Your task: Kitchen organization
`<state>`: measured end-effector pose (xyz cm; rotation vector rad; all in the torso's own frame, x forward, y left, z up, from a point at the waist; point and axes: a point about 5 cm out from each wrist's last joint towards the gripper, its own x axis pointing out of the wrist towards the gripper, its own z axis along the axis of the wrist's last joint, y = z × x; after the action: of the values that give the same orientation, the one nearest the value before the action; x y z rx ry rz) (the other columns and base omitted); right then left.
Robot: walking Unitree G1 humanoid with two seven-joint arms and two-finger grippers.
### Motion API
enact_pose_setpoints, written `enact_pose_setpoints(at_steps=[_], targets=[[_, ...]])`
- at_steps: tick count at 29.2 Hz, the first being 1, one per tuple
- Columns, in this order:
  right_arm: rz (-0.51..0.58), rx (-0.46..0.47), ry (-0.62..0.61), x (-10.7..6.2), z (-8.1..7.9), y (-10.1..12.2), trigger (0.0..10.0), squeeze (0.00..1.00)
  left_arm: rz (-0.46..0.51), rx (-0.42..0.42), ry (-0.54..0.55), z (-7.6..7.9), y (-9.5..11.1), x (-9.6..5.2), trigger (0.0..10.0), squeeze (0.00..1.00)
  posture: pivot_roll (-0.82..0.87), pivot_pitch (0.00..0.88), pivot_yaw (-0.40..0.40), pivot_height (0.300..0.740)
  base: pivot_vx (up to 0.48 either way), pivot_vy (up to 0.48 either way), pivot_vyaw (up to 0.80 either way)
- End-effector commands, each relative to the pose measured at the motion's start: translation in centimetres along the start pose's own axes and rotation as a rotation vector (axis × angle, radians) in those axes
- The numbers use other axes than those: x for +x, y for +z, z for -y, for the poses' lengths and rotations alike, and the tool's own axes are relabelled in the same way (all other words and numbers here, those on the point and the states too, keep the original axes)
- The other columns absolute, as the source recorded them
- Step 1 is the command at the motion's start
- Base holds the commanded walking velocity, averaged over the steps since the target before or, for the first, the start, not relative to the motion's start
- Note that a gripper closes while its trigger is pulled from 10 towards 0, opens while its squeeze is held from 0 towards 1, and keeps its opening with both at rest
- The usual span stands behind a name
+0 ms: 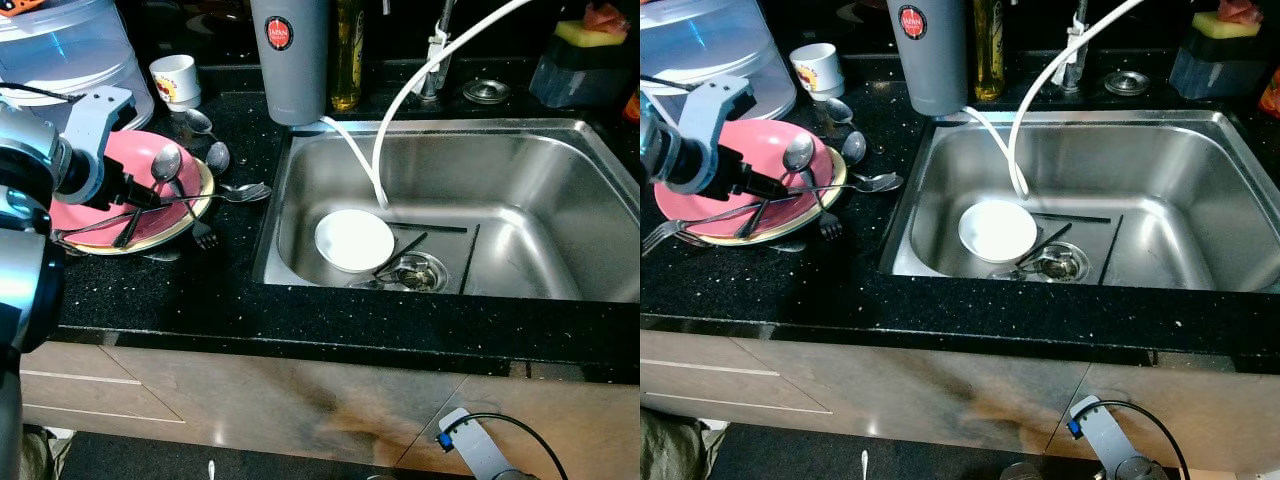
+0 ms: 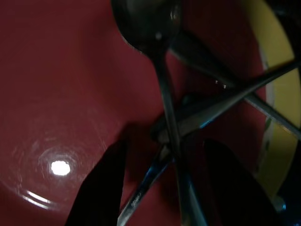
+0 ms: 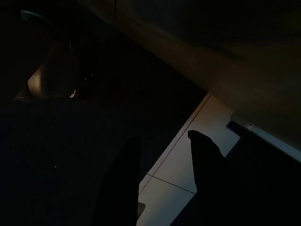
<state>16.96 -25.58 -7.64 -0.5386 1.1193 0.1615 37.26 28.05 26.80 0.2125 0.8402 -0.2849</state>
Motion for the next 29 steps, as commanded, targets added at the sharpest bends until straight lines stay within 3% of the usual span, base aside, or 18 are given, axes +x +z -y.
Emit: enact_pose_setpoints(at_steps=[1, 6, 7, 8, 9, 10, 22, 29], targets=[[-0.002, 0.008, 0.01, 0.05, -0.47, -0.03, 10.0, 0.0, -0.045, -0.017, 0.017, -0.37, -1.1, 0.43, 10.0, 0.0, -0.02, 0.065, 0.068, 0.74, 0.0, 0.0, 0.0], [-0.002, 0.006, 0.009, 0.04, -0.45, -0.03, 10.0, 0.0, -0.036, -0.037, 0.01, -0.32, -1.38, 0.75, 10.0, 0.0, -0.03, 0.068, 0.067, 0.74, 0.0, 0.0, 0.0], [-0.001, 0.007, 0.008, 0.04, -0.45, -0.04, 10.0, 0.0, -0.032, -0.042, 0.01, -0.3, -1.39, 0.8, 5.3, 0.0, -0.03, 0.068, 0.067, 0.74, 0.0, 0.0, 0.0], [-0.001, 0.007, 0.008, 0.04, -0.45, -0.04, 10.0, 0.0, -0.032, -0.042, 0.01, -0.3, -1.39, 0.8, 5.3, 0.0, -0.03, 0.068, 0.067, 0.74, 0.0, 0.0, 0.0], [-0.001, 0.007, 0.007, 0.04, -0.45, -0.04, 10.0, 0.0, -0.032, -0.045, 0.008, -0.28, -1.49, 0.91, 3.5, 0.0, -0.03, 0.069, 0.068, 0.74, 0.0, 0.0, 0.0], [-0.001, 0.008, 0.006, 0.04, -0.45, -0.04, 10.0, 0.0, -0.034, -0.046, 0.009, -0.28, -1.6, 1.01, 0.0, 0.0, -0.03, 0.069, 0.068, 0.74, 0.0, 0.0, 0.0], [-0.002, 0.006, 0.002, 0.05, -0.43, -0.03, 10.0, 0.0, -0.04, -0.039, 0.029, -0.59, -1.91, 1.02, 0.0, 0.0, -0.02, 0.071, 0.07, 0.74, 0.0, 0.0, 0.0], [-0.002, 0.007, 0.002, 0.05, -0.45, 0.01, 10.0, 0.0, 0.03, -0.023, 0.088, -1.2, -1.08, 0.34, 0.0, 0.0, -0.02, 0.069, 0.07, 0.74, 0.0, 0.0, 0.0]])
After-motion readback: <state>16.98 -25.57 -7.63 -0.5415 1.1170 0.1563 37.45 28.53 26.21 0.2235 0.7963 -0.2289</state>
